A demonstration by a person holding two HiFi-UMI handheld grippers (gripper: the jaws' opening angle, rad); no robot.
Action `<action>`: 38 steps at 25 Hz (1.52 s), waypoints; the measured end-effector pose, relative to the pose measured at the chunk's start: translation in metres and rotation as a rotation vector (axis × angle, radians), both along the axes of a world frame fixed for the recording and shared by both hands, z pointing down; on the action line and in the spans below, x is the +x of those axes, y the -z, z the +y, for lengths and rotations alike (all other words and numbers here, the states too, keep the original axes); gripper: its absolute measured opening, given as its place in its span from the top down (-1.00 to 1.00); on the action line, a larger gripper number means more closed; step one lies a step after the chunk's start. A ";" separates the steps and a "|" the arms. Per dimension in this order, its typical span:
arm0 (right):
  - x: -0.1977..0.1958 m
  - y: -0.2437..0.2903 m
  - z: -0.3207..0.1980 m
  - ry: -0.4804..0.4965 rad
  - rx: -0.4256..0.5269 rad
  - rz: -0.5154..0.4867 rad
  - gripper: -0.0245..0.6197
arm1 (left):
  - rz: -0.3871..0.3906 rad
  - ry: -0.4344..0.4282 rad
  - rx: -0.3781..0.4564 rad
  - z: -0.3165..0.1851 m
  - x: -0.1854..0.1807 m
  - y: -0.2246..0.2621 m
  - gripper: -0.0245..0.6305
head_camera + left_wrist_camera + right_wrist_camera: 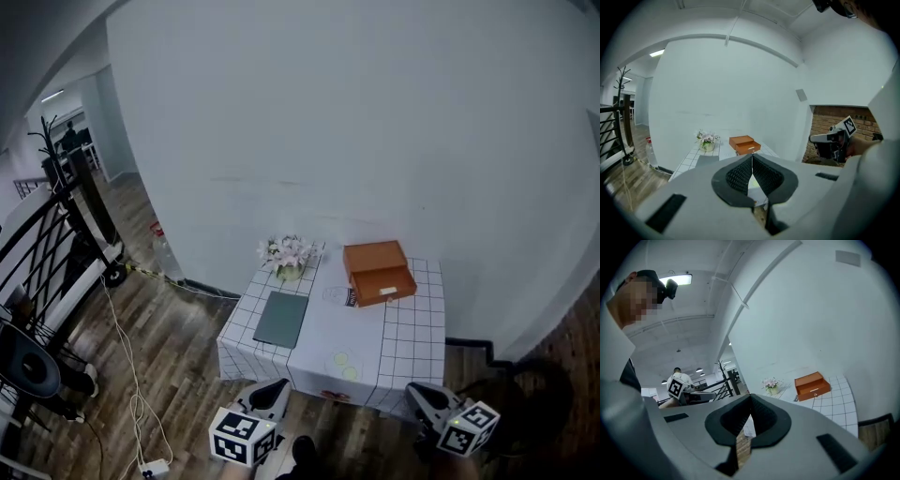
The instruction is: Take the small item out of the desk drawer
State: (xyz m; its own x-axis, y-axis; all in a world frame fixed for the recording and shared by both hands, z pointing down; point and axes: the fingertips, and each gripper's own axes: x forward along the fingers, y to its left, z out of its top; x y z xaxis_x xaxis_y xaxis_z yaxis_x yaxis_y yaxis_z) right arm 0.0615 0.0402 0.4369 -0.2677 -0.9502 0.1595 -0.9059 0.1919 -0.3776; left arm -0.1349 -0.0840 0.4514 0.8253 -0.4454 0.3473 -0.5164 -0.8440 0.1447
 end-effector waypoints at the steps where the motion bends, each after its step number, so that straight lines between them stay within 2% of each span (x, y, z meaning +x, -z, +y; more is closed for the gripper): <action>1: -0.002 0.002 -0.019 0.011 -0.007 0.008 0.91 | 0.005 -0.004 -0.003 -0.018 0.003 0.001 0.89; 8: 0.006 0.020 -0.131 0.032 0.001 0.051 0.91 | 0.001 -0.043 -0.029 -0.114 0.023 -0.006 0.89; 14: 0.028 0.009 -0.170 0.045 -0.030 0.016 0.91 | -0.017 -0.046 -0.066 -0.149 0.051 -0.013 0.89; 18: 0.070 0.002 -0.184 0.064 -0.033 -0.011 0.91 | -0.033 -0.027 -0.055 -0.161 0.091 -0.013 0.89; 21: 0.110 -0.001 -0.187 0.107 -0.026 -0.012 0.91 | -0.042 -0.003 -0.043 -0.166 0.134 -0.014 0.89; 23: 0.149 -0.005 -0.187 0.129 -0.031 0.004 0.91 | -0.050 0.028 -0.039 -0.169 0.168 -0.018 0.89; 26: 0.222 -0.020 -0.176 0.132 -0.085 0.083 0.91 | -0.060 0.110 -0.073 -0.173 0.216 -0.027 0.89; 28: 0.265 -0.035 -0.166 0.145 -0.126 0.119 0.91 | -0.065 0.124 -0.080 -0.169 0.249 -0.028 0.89; 30: 0.293 -0.053 -0.159 0.167 -0.170 0.106 0.91 | -0.073 0.134 -0.076 -0.163 0.275 -0.026 0.89; 35: 0.316 -0.078 -0.167 0.219 -0.205 0.054 0.91 | -0.107 0.139 -0.122 -0.149 0.311 -0.046 0.89; 38: 0.313 -0.089 -0.188 0.273 -0.223 0.087 0.91 | -0.108 0.111 -0.161 -0.146 0.328 -0.062 0.89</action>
